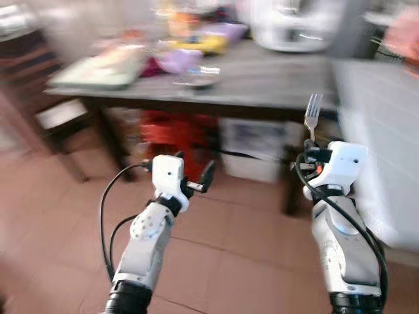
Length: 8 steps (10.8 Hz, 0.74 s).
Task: Setting the table
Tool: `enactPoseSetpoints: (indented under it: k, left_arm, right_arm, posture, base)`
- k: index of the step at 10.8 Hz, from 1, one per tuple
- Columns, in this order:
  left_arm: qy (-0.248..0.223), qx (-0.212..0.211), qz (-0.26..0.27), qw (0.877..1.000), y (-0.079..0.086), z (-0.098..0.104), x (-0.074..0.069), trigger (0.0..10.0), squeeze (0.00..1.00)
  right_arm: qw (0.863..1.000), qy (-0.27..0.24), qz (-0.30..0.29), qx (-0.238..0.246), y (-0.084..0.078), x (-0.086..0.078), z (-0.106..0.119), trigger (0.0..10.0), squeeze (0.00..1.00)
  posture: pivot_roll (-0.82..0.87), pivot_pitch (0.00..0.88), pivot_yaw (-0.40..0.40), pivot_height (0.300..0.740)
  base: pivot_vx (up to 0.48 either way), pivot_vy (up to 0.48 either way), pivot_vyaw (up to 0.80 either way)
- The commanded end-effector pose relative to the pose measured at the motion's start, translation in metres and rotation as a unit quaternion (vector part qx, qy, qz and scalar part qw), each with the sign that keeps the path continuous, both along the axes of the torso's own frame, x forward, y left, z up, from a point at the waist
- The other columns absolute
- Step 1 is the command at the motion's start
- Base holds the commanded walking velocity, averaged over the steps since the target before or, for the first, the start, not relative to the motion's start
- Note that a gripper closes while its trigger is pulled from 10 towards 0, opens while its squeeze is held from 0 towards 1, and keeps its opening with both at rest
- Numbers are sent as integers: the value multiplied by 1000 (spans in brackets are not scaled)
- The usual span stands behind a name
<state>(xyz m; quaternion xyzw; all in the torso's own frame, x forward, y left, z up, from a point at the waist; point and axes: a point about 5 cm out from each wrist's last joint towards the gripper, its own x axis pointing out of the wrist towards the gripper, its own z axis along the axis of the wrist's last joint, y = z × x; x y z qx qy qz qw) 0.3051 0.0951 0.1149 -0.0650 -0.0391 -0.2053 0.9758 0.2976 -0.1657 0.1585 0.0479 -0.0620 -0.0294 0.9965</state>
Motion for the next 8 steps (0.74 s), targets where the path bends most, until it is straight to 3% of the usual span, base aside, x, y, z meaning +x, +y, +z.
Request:
enactPoseSetpoints:
  k: [1, 7, 8]
  left_arm:
    - [1, 6, 12, 1000, 7, 0, 1, 10000, 0]
    - [5, 8, 8, 1000, 5, -2, -1, 10000, 0]
    - [7, 6, 11, 1000, 4, -2, 0, 10000, 0]
  right_arm:
    - [1000, -14, 18, 2, 9, 0, 6, 10000, 0]
    - [1000, -9, 18, 7, 12, -4, 3, 10000, 0]
    - [1000, -9, 18, 8, 11, -4, 4, 10000, 0]
  posture:
    - [-125, 46, 103, 740]
    - [-132, 66, 113, 740]
    - [-131, 68, 113, 740]
  base:
    - [379, 0, 0]
    - [354, 0, 0]
    - [0, 0, 0]
